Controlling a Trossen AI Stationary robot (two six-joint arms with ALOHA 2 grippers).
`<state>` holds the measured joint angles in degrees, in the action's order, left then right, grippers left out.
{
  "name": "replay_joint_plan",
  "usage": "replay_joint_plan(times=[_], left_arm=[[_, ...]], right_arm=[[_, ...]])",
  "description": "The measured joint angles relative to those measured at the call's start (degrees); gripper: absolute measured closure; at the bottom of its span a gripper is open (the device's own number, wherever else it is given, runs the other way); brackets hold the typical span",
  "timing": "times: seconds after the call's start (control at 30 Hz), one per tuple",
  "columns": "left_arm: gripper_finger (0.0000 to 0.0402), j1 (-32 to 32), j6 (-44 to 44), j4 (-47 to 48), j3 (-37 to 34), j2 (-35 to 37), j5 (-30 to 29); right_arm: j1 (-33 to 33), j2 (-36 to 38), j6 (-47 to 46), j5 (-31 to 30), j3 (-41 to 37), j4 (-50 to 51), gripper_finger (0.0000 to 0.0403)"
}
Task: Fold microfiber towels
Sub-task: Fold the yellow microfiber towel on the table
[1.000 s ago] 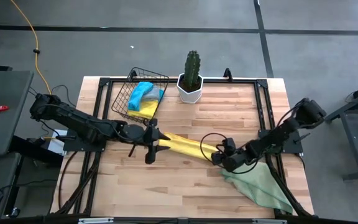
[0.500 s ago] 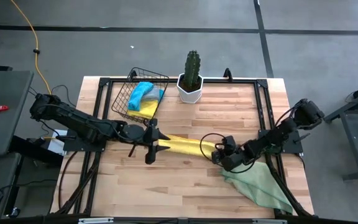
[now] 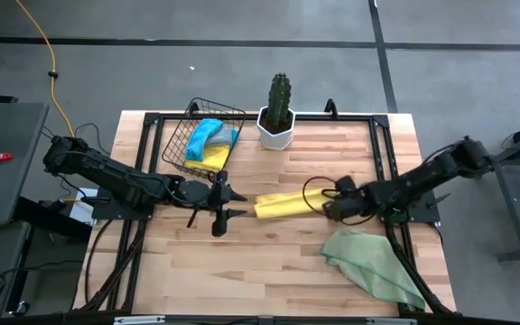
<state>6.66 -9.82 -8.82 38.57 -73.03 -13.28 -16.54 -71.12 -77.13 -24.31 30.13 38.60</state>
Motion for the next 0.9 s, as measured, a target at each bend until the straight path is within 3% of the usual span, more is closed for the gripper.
replay_joint_plan(times=[0.23, 0.4, 0.5, 0.6, 0.73, 0.83, 0.9], left_arm=[[0.0234, 0.0, 2.4, -0.7, 0.0, -0.3, -0.2], [0.0236, 0.0, 7.2, -9.5, 0.0, -4.7, -6.4], [0.0256, 0.0, 10.4, -15.3, 0.0, -9.4, -7.3], [0.0303, -0.5, 9.9, -21.0, 0.0, -14.5, -7.3], [0.0387, -3.7, 2.8, -14.2, 2.9, -16.3, -4.3], [0.0393, -5.9, 0.1, -5.9, 6.2, -15.8, -0.6], [0.0399, -6.0, 0.1, -2.6, 7.2, -15.9, -1.8]], right_arm=[[2.0, 6.3, 4.9, 0.6, 1.5, -0.3, 0.0402], [2.4, 6.8, 7.7, -0.2, 3.5, -0.2, 0.0402], [2.5, 6.8, 8.2, -0.2, 4.0, -0.4, 0.0402], [2.5, 6.8, 8.1, -0.3, 4.0, -0.3, 0.0402], [2.5, 6.8, 8.2, -0.3, 4.0, -0.3, 0.0403], [2.5, 6.8, 8.2, -0.3, 4.0, -0.3, 0.0403], [2.4, 6.8, 8.2, -0.3, 4.0, -0.3, 0.0403]])
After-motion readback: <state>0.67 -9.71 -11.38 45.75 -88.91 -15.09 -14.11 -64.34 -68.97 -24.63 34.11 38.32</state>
